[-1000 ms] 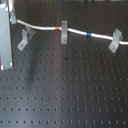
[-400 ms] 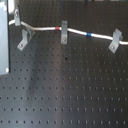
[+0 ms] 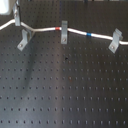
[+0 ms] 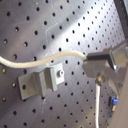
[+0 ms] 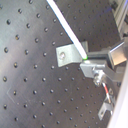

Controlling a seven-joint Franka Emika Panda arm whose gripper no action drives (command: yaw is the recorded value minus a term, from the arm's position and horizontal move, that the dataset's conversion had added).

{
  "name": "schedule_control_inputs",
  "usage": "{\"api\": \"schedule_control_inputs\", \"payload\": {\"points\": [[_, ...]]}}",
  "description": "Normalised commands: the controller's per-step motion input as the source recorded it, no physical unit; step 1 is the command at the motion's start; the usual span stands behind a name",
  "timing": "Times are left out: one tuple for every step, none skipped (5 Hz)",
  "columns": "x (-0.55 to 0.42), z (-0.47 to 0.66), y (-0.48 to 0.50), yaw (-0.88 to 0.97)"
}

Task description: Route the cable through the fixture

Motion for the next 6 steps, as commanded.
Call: {"api": "schedule_control_inputs", "payload": {"points": [[-0.002, 0.12, 0.001, 1.00], [-0.001, 0.14, 0.001, 1.00], [-0.007, 0.24, -0.029, 0.97], [-0.007, 0.24, -0.026, 0.97], [-0.006, 0.24, -0.022, 0.98], [-0.009, 0.24, -0.022, 0.98]]}}
